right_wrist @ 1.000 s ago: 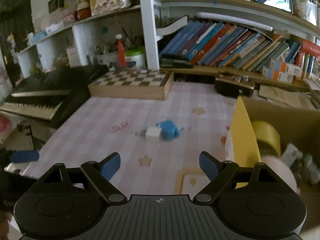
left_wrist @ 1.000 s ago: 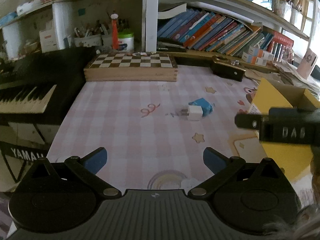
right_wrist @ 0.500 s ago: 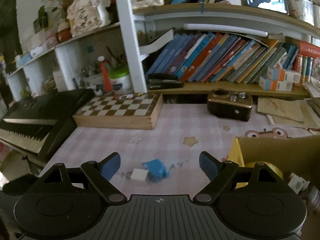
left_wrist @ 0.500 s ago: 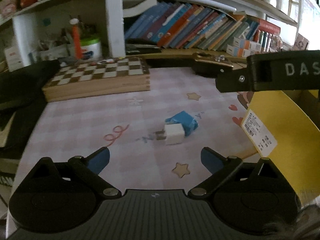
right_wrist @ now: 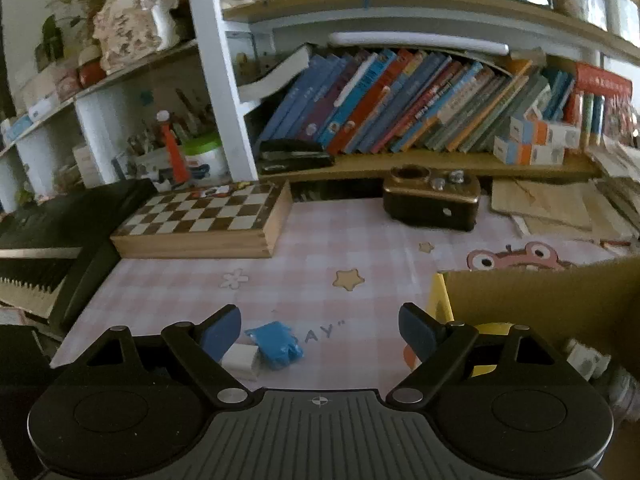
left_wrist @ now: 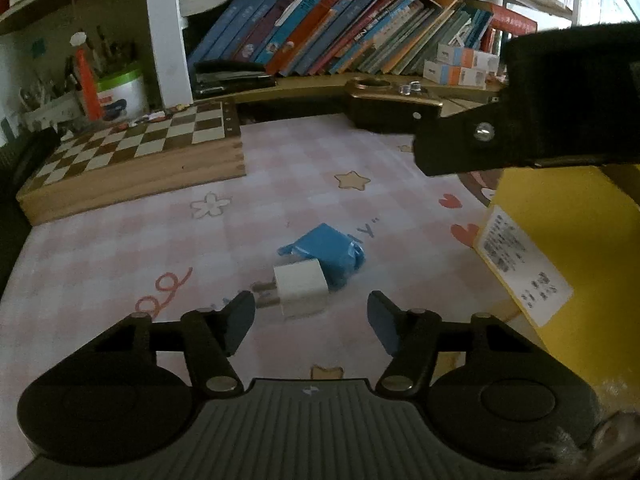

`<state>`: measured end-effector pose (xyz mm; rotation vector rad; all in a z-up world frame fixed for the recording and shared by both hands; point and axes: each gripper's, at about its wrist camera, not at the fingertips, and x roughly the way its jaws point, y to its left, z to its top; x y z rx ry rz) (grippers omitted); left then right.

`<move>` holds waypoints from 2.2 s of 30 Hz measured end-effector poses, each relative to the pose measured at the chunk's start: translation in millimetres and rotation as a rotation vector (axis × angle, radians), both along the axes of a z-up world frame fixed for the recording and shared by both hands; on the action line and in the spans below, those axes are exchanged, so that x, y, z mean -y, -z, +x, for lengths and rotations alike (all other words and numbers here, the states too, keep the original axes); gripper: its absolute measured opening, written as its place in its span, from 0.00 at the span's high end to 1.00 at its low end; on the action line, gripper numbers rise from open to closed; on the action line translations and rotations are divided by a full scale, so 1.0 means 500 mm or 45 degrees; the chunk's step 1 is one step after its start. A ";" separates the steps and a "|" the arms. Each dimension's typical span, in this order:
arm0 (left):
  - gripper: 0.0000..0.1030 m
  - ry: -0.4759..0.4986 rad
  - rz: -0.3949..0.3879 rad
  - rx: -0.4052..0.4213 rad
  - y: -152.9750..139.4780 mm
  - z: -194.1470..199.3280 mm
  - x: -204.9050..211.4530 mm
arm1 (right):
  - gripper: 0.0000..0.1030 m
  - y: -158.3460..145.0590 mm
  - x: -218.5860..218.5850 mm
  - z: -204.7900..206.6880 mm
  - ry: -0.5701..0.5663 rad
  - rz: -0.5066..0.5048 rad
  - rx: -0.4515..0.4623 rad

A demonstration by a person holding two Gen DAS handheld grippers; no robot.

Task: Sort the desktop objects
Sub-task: 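Grasp the white plug with the left tool while the right tool grasps the blue object, then lift and carry the white plug and blue object toward the yellow box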

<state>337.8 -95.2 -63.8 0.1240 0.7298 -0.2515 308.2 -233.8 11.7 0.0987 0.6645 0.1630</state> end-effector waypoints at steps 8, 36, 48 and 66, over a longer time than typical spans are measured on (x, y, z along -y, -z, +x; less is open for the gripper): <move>0.58 -0.026 -0.015 0.003 0.019 0.033 -0.018 | 0.15 0.008 -0.017 0.015 -0.042 0.003 -0.042; 0.58 -0.495 -0.308 0.017 -0.099 -0.169 -0.252 | 0.69 0.155 -0.117 0.138 -0.196 -0.152 -0.276; 0.58 -0.422 -0.339 0.096 -0.157 -0.217 -0.250 | 0.69 0.051 -0.110 0.047 -0.229 -0.011 -0.131; 0.58 -0.258 -0.400 0.151 -0.216 -0.382 -0.257 | 0.69 -0.052 -0.085 -0.227 -0.274 0.077 -0.029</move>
